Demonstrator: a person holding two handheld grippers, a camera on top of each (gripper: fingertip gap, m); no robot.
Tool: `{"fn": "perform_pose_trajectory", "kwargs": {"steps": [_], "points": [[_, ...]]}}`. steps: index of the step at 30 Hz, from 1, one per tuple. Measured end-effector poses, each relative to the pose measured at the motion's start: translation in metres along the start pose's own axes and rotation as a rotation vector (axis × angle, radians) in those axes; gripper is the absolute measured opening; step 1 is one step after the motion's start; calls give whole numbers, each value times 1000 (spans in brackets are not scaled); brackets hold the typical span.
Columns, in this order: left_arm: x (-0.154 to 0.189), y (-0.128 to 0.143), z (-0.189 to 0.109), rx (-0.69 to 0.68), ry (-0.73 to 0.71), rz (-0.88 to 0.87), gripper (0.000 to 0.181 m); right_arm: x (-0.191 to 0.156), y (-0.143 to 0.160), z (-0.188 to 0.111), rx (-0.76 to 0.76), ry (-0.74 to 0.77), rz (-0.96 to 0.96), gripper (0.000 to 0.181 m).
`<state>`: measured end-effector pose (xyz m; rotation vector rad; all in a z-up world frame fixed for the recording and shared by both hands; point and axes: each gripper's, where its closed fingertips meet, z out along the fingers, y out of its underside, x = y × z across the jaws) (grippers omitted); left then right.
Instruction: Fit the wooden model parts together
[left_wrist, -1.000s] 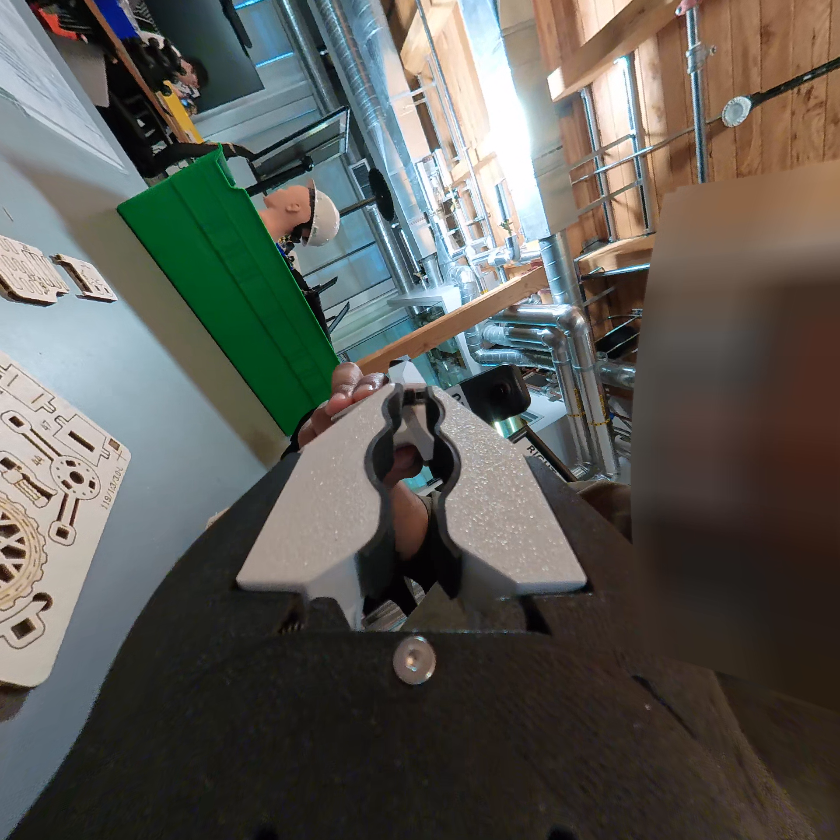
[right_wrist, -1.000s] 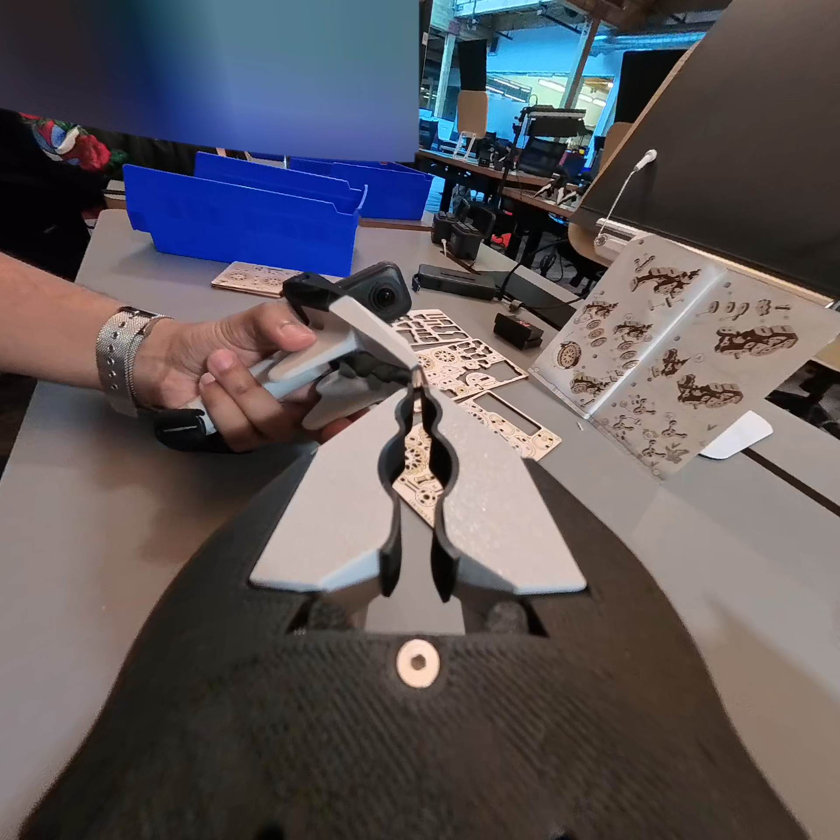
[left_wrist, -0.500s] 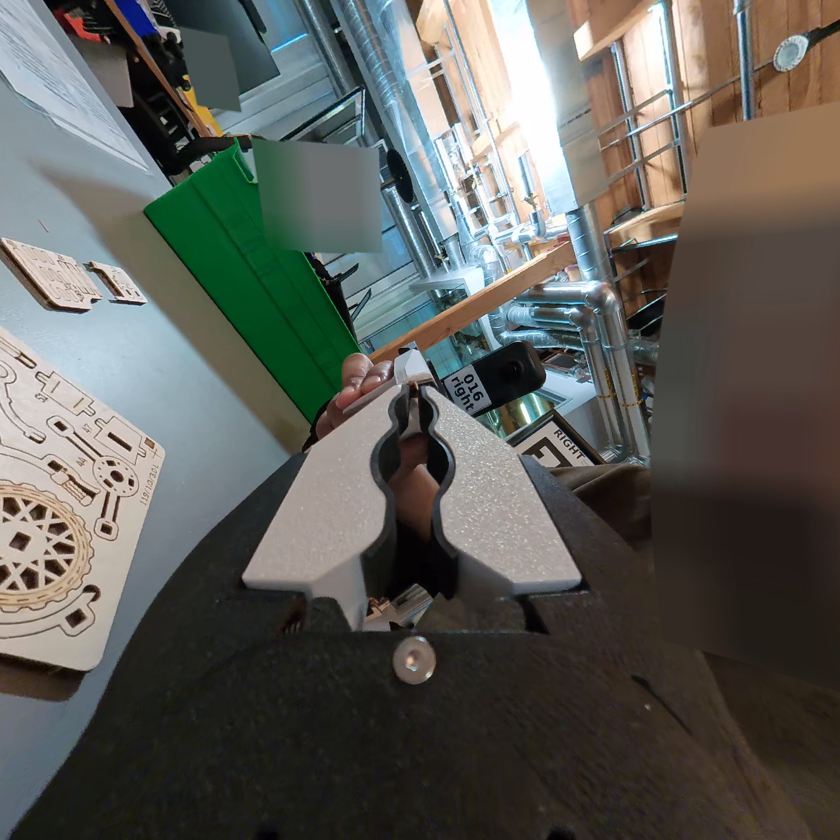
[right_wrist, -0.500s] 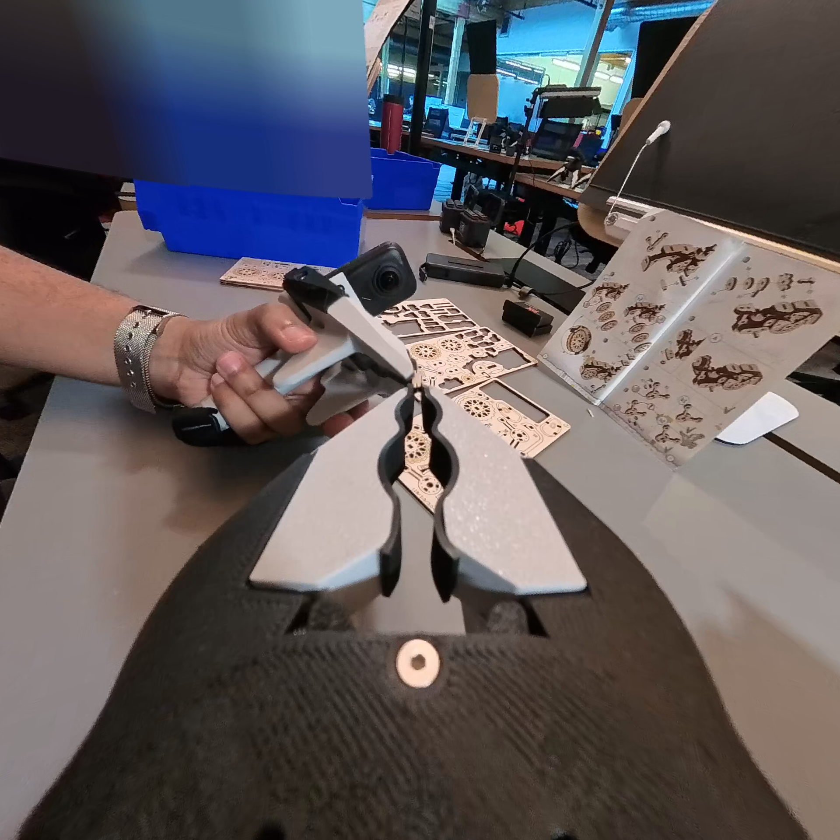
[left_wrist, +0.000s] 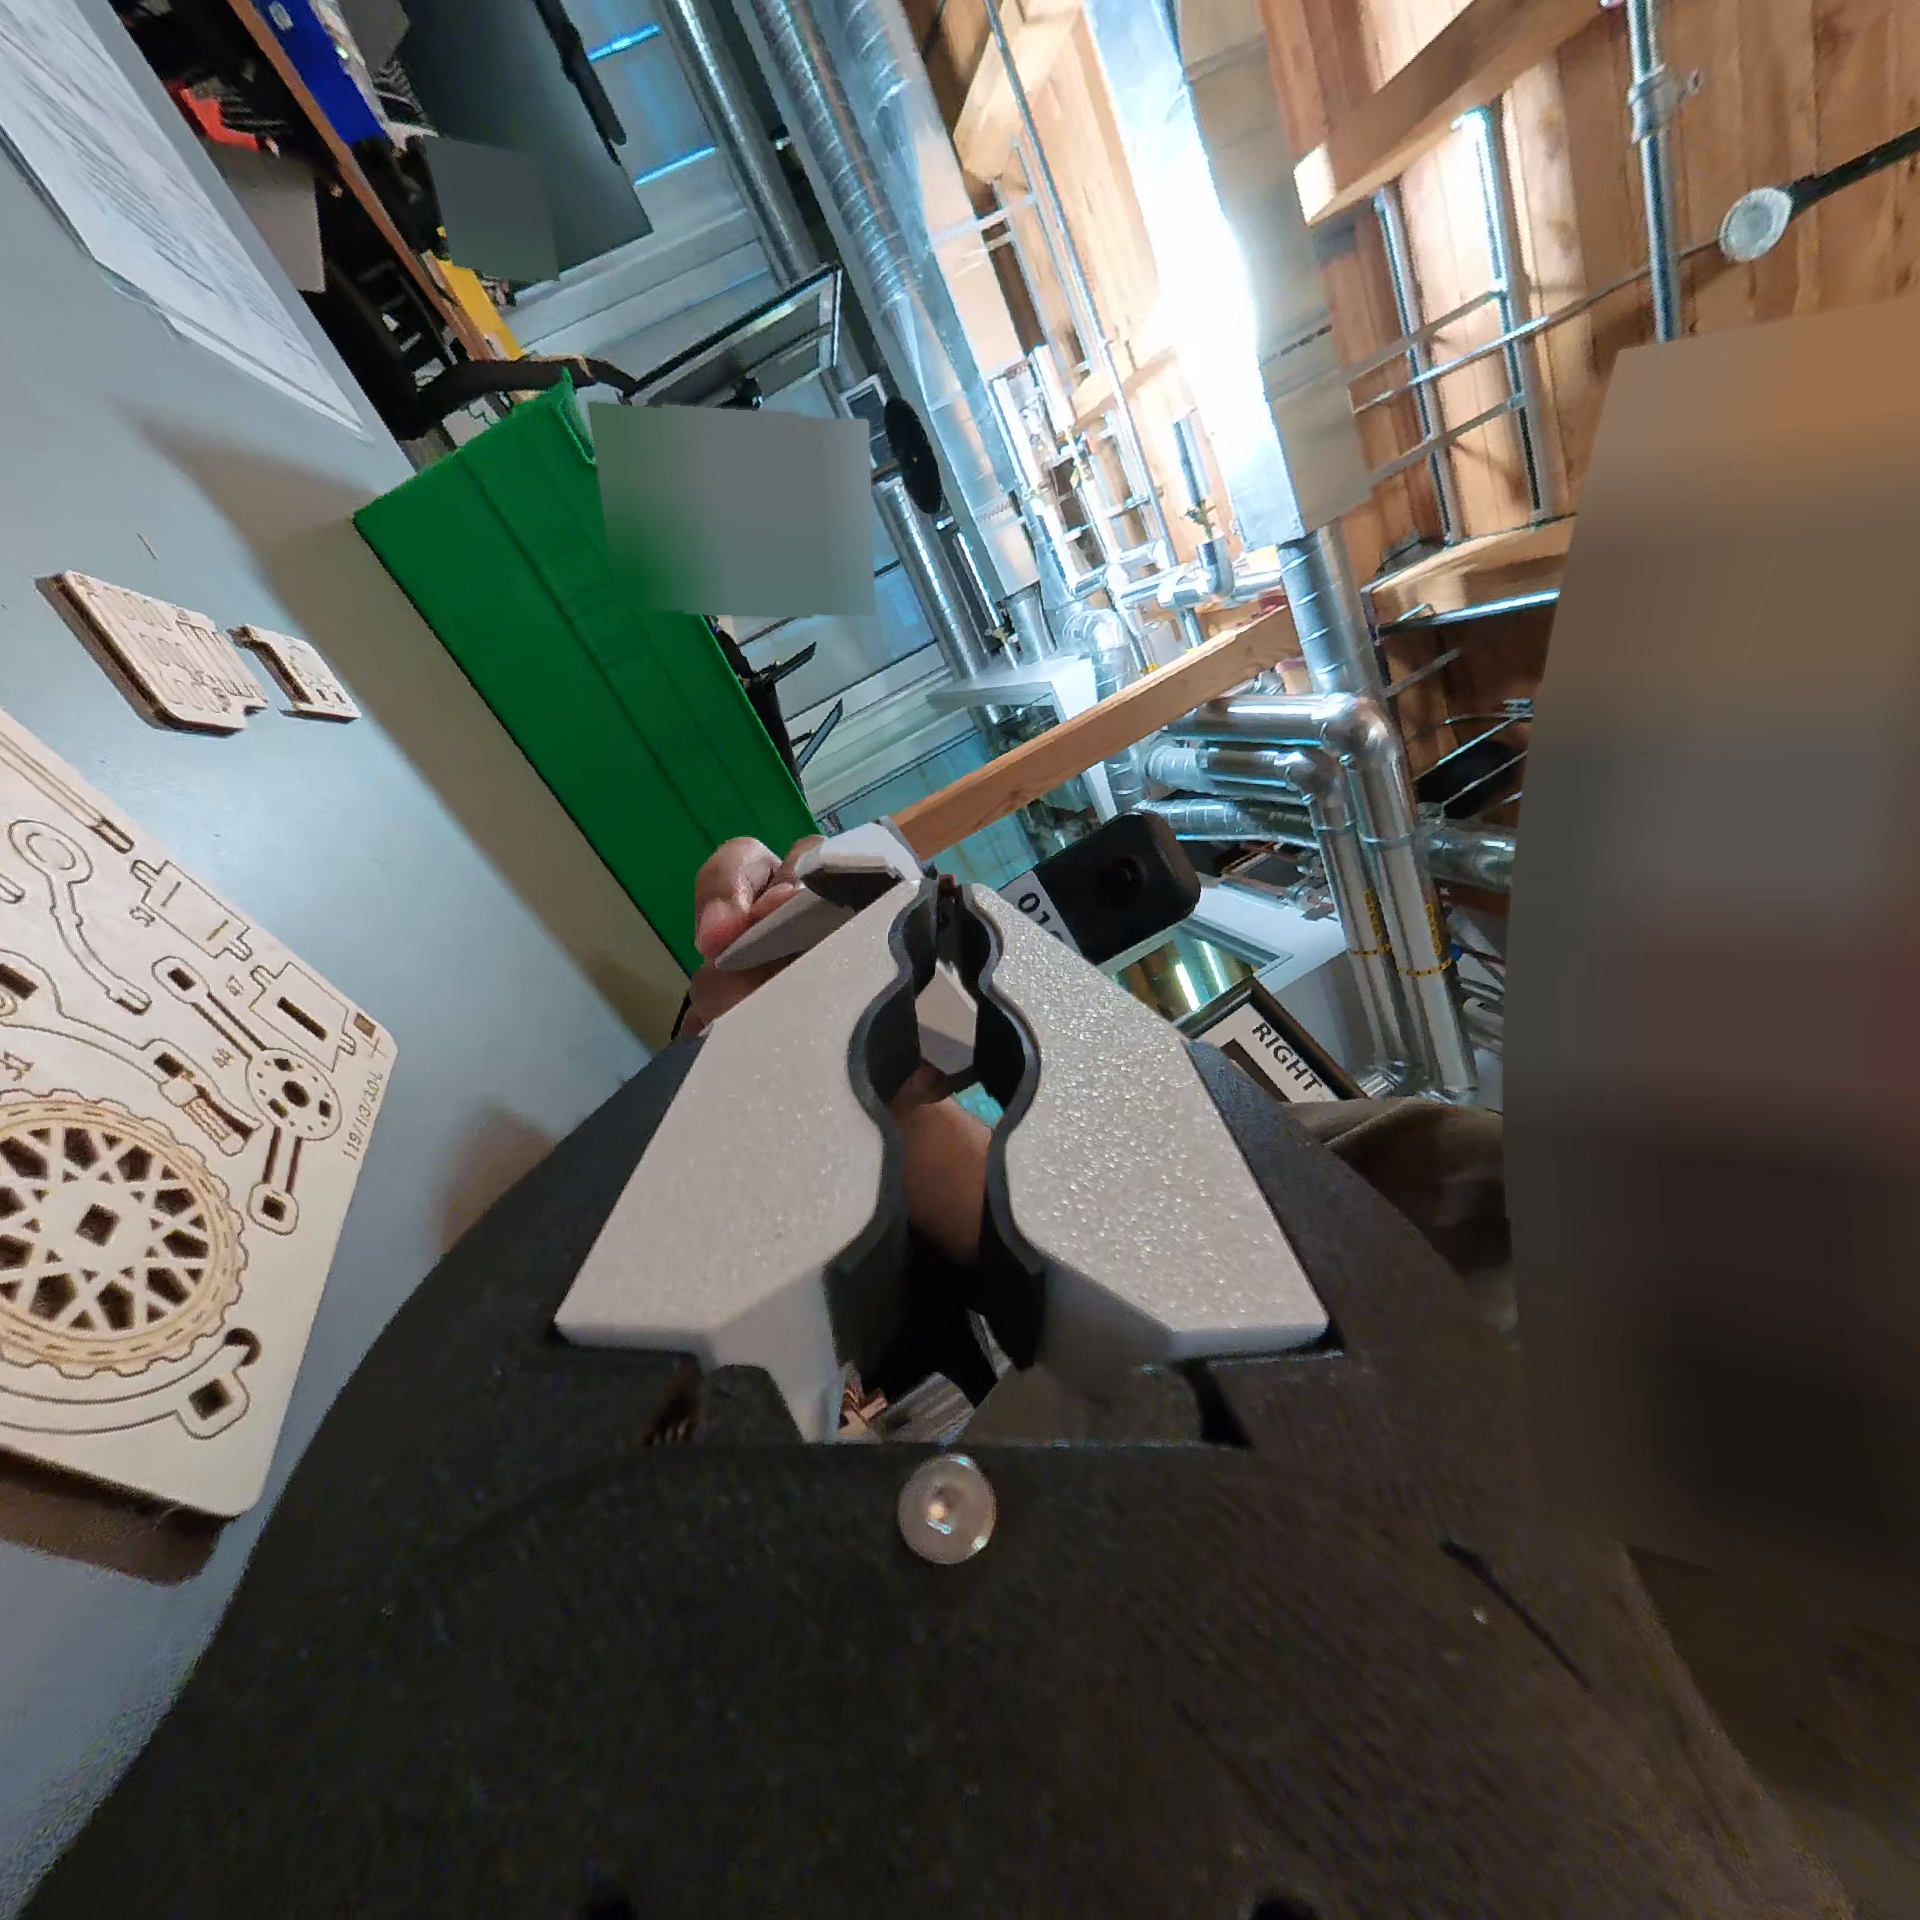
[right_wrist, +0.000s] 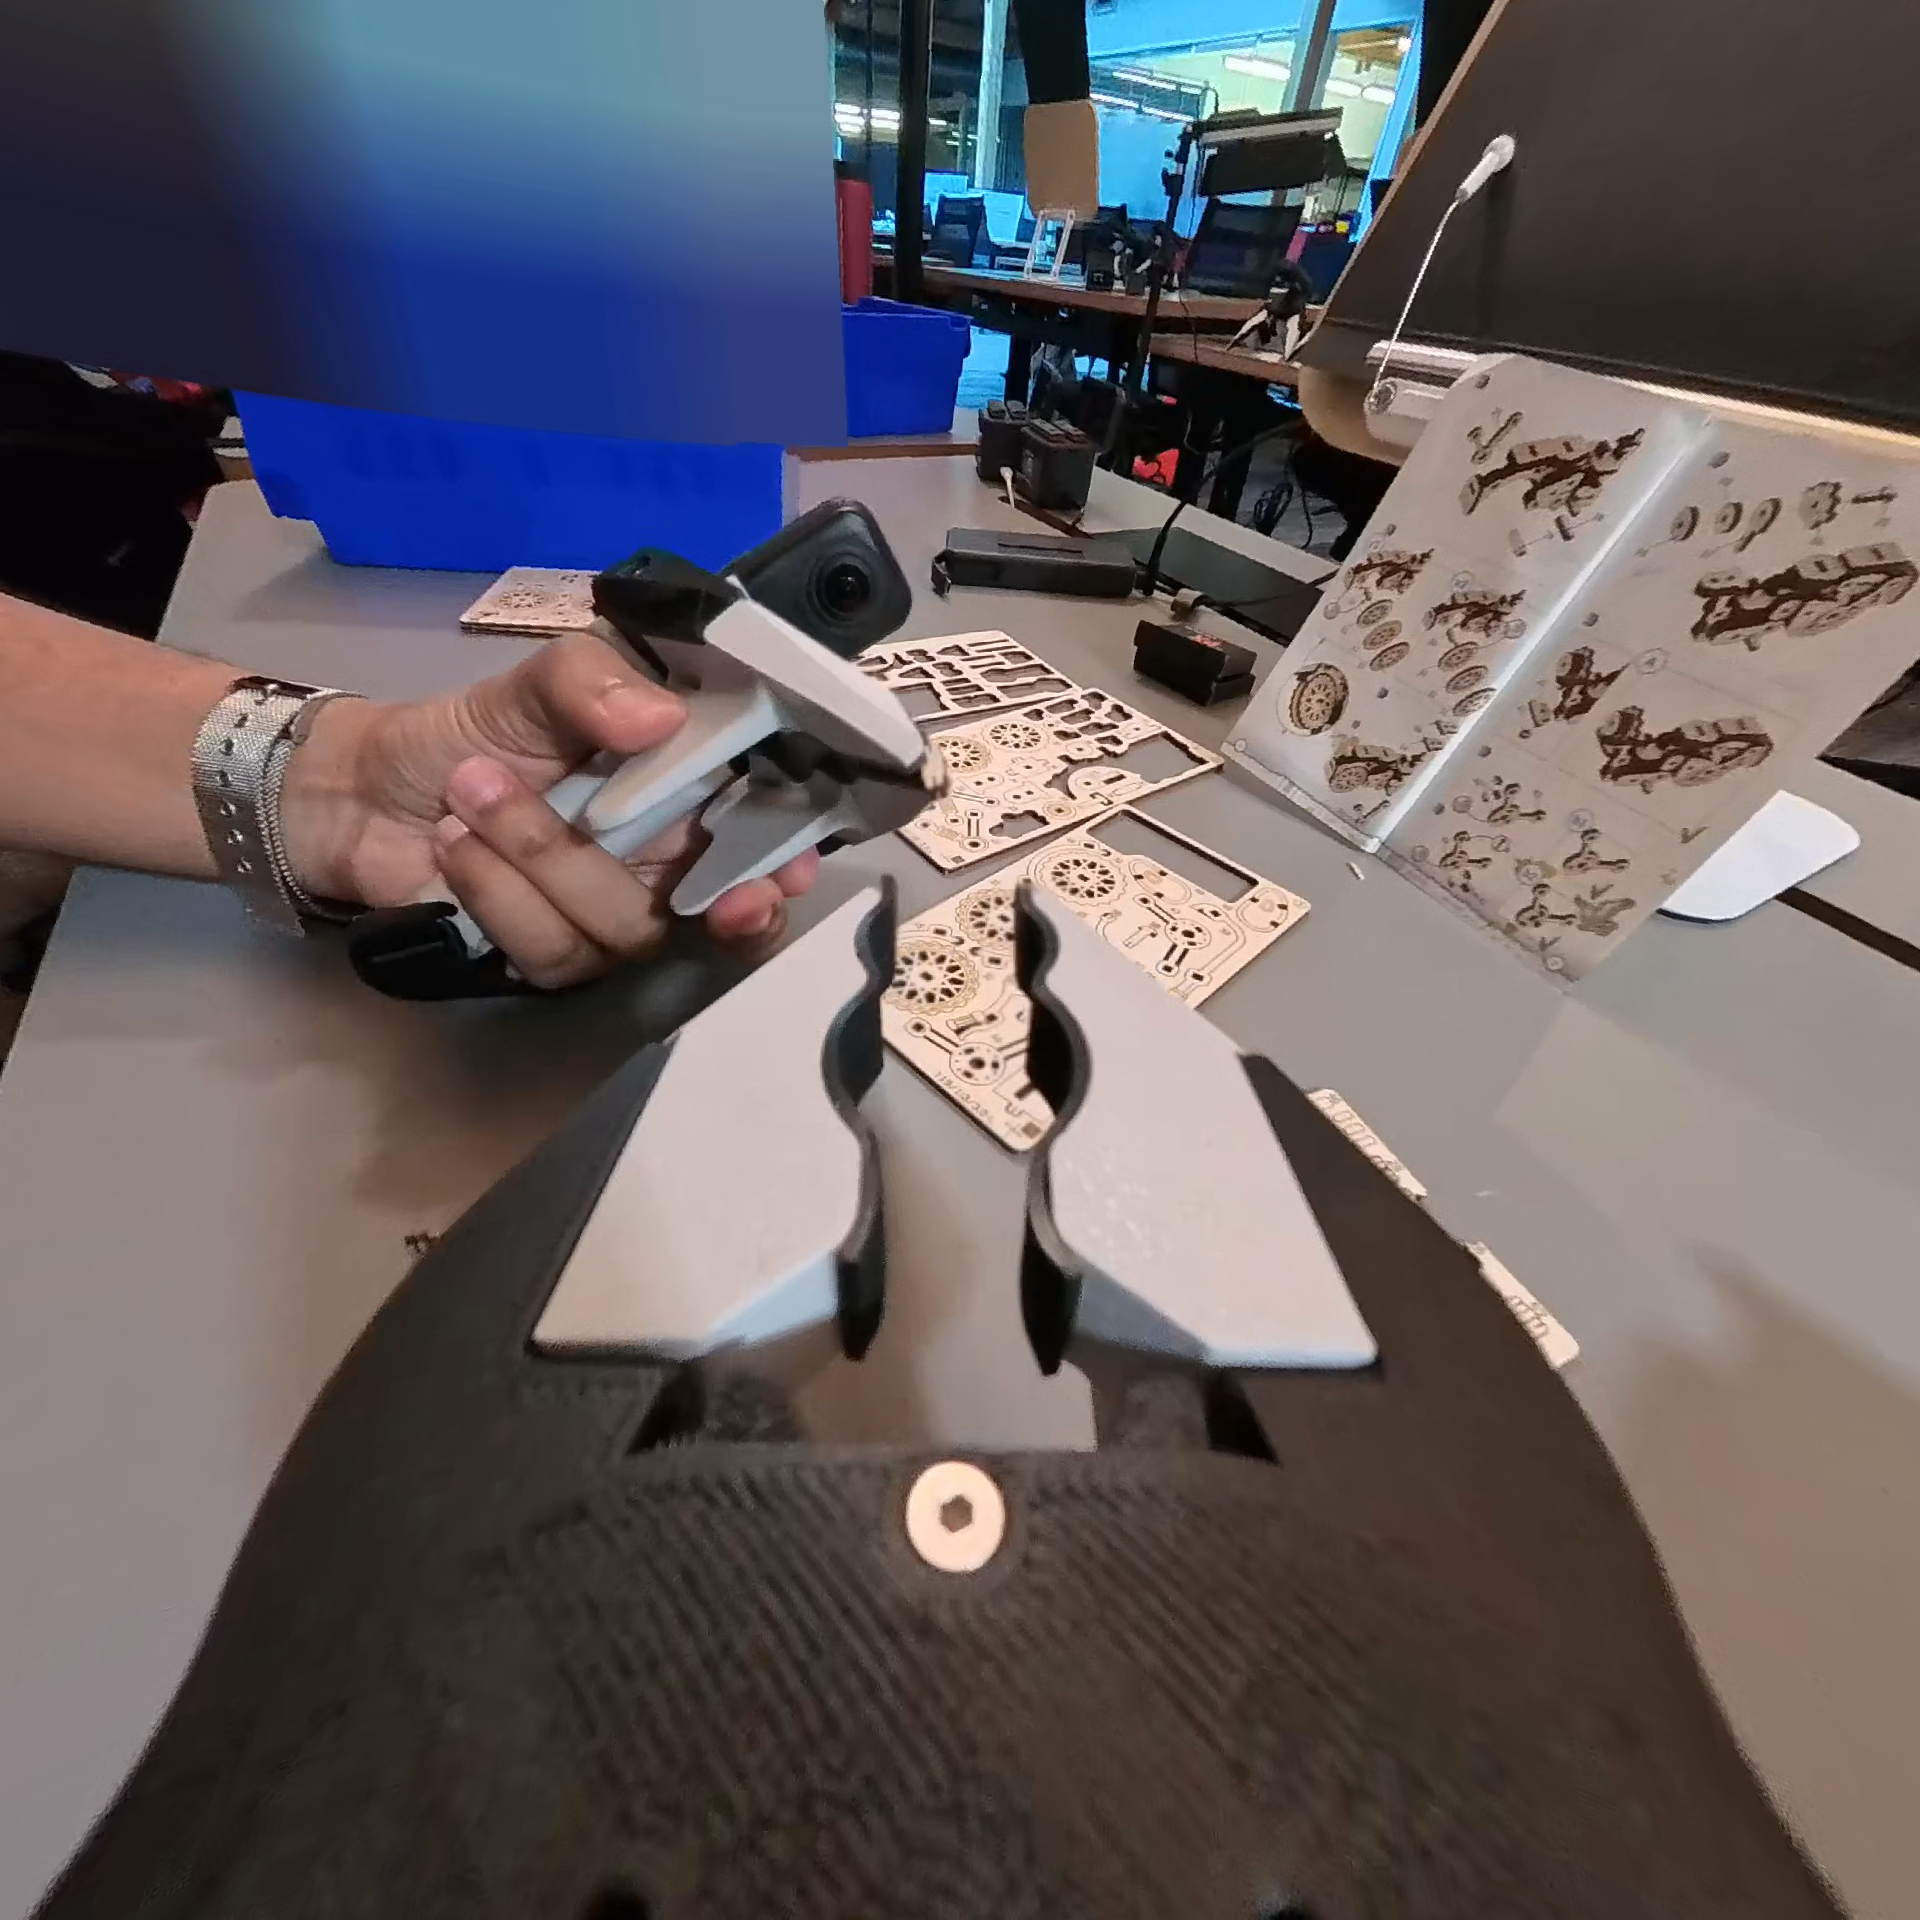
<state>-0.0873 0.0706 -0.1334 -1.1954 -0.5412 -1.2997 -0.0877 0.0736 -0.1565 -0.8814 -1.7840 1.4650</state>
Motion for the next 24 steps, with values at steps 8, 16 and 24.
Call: {"fn": "perform_pose_trajectory", "kwargs": {"steps": [8, 16, 24], "points": [[-8, -7, -4, 53, -76, 68, 0, 9, 9, 4, -53, 48, 45, 44], [-10, -11, -6, 85, -105, 98, 0, 37, 17, 2, -93, 163, 173, 64], [-12, -19, -11, 146, -156, 156, 0, 52, 26, 0, -137, 235, 209, 35]]}}
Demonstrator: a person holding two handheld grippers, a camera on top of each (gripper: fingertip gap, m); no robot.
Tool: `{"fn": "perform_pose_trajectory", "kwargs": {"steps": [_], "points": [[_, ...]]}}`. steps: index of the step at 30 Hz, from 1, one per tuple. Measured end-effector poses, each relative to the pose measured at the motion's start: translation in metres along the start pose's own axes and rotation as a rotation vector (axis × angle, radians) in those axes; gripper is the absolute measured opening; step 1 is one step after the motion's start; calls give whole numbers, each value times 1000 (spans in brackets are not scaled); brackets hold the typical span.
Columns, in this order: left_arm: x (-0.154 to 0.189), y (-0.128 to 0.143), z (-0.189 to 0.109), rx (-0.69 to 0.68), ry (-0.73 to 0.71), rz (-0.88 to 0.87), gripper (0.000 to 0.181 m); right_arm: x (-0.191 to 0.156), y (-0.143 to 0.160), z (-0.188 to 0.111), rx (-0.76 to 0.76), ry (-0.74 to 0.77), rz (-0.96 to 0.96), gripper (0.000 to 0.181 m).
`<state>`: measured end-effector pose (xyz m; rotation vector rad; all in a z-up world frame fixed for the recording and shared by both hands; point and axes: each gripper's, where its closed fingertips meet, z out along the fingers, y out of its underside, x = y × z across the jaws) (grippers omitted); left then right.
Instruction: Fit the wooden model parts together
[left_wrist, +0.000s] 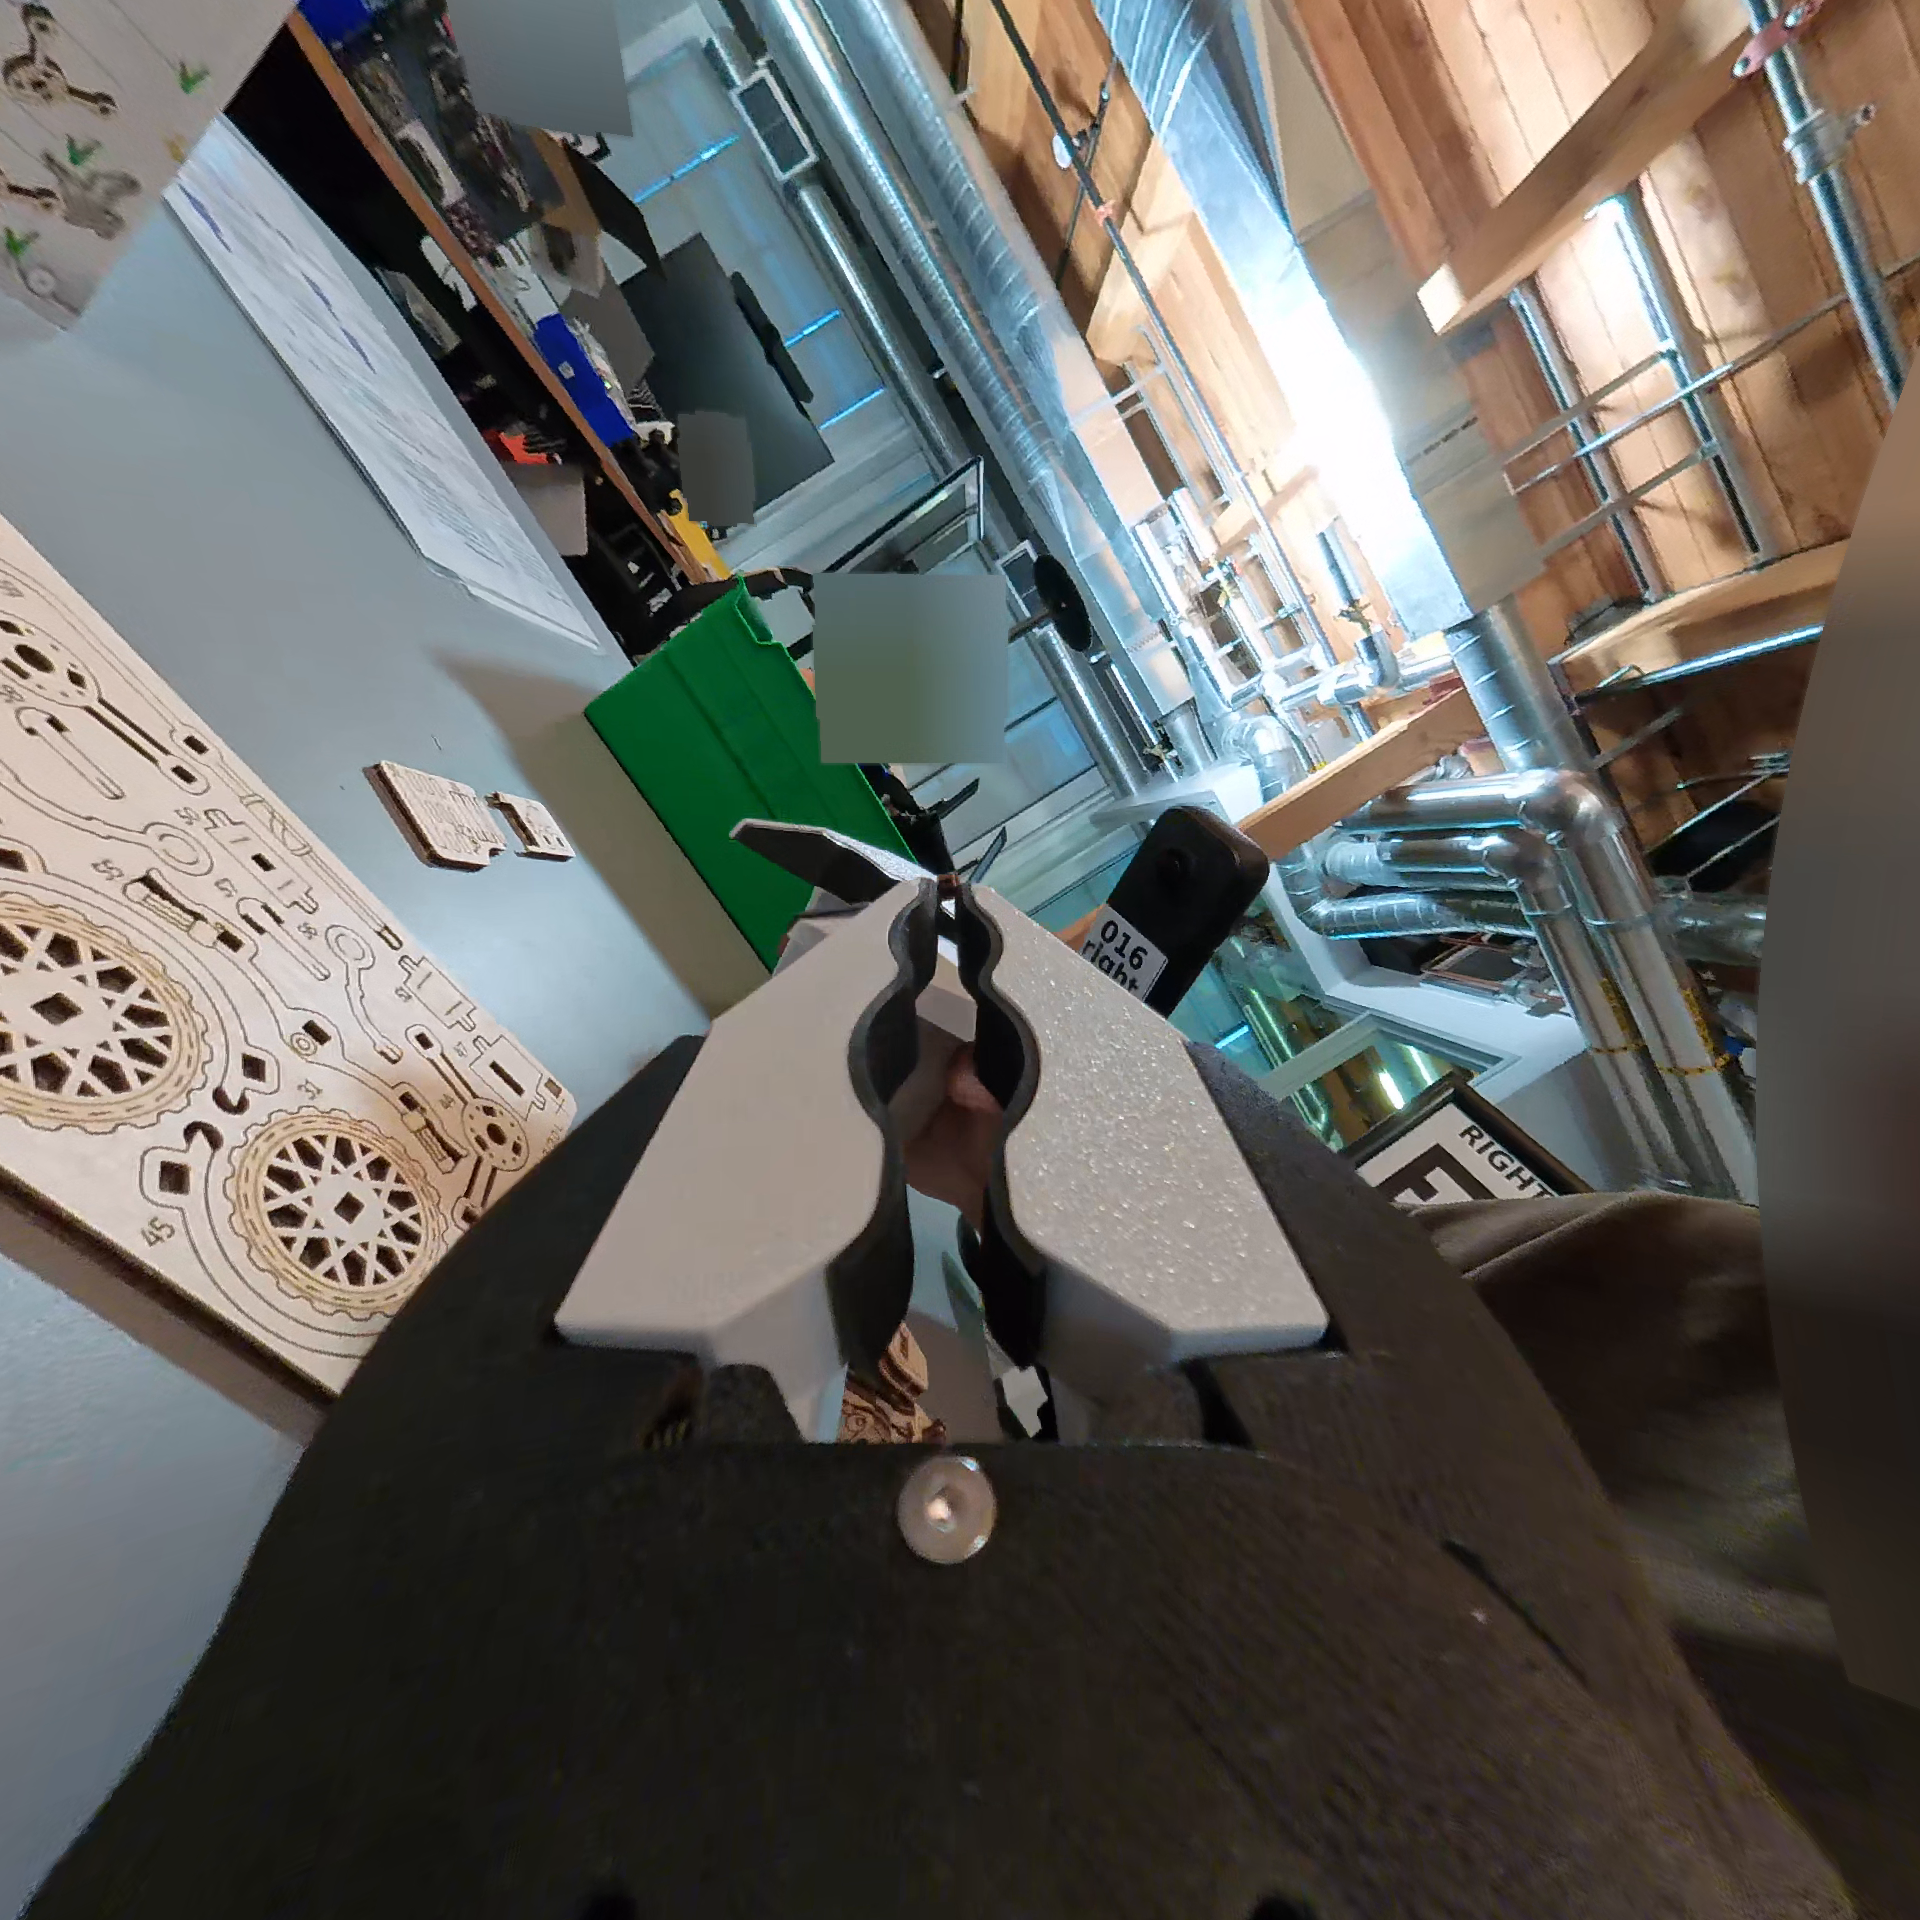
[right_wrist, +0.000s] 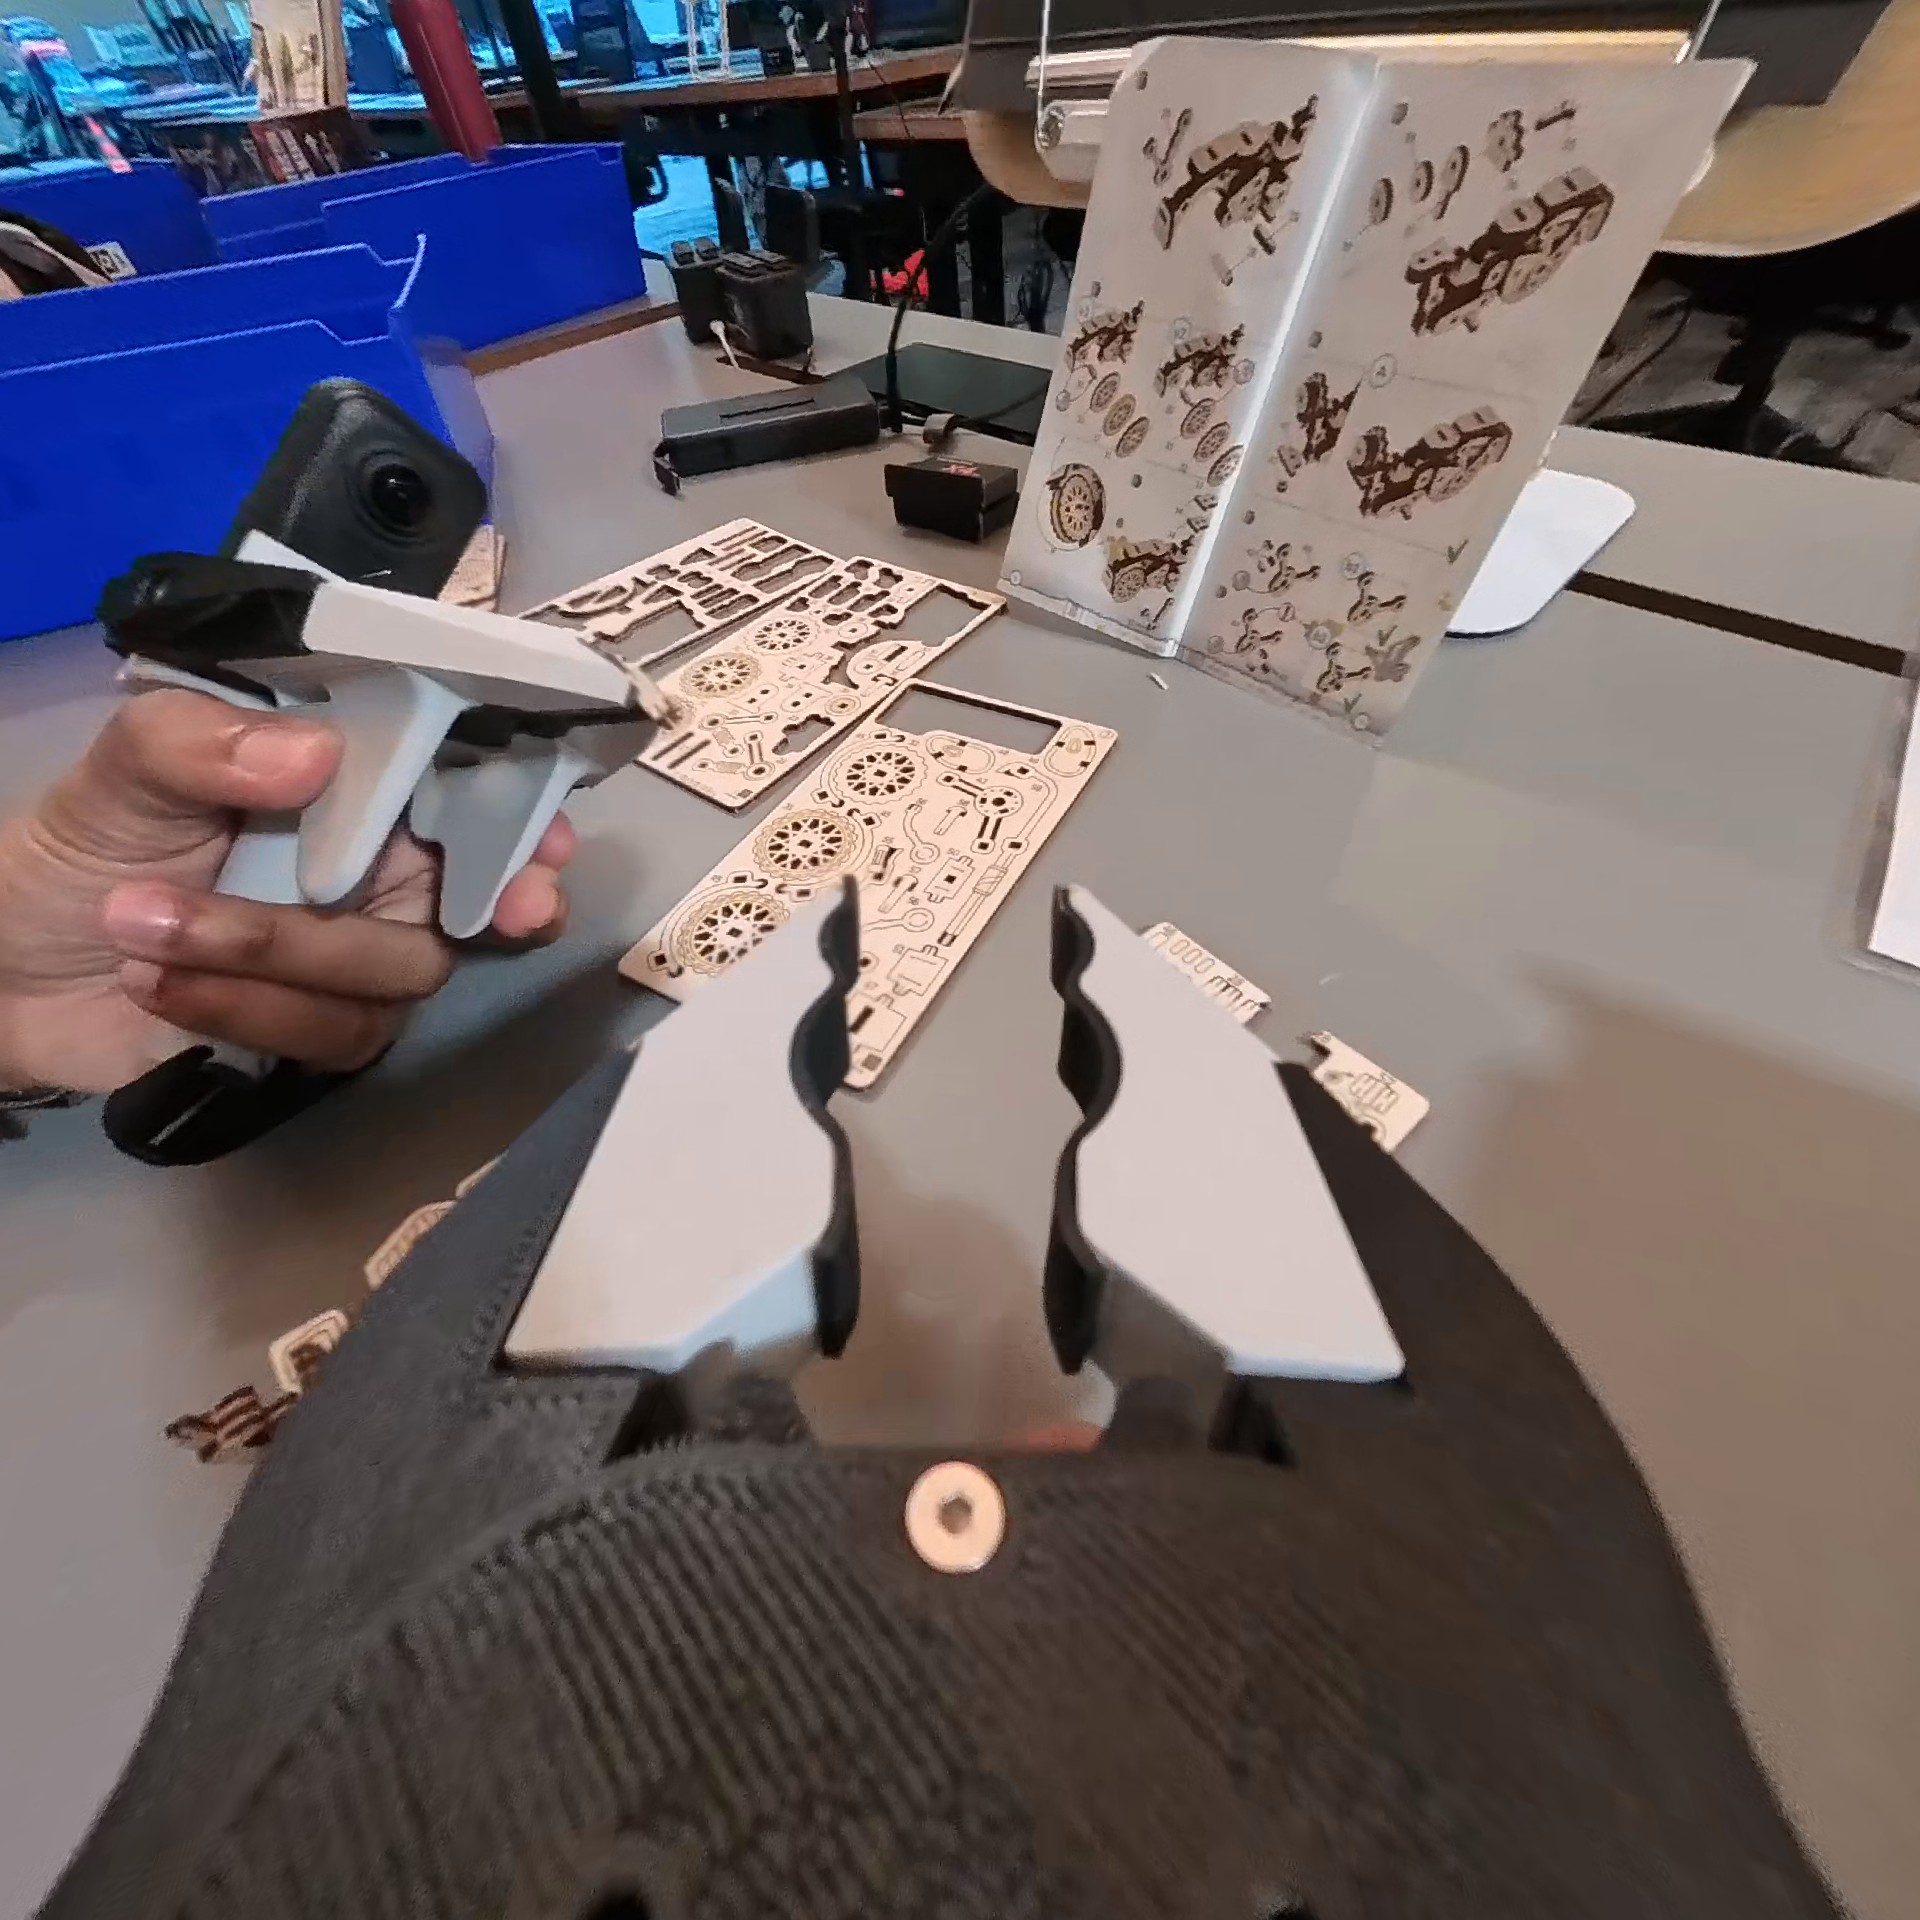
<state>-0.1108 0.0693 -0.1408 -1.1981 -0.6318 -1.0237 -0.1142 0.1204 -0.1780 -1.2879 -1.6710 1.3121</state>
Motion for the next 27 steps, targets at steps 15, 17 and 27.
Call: {"fn": "perform_pose_trajectory", "kwargs": {"steps": [15, 17, 27], "points": [[-7, -5, -3, 14, -53, 17, 0, 7, 26, 11, -192, -166, 251, 0], [-7, -5, -3, 15, -52, 11, 0, 7, 22, 9, -166, -169, 235, 0], [-9, -4, -2, 6, -48, -13, 0, -18, 0, 0, -58, -218, -10, 16]]}}
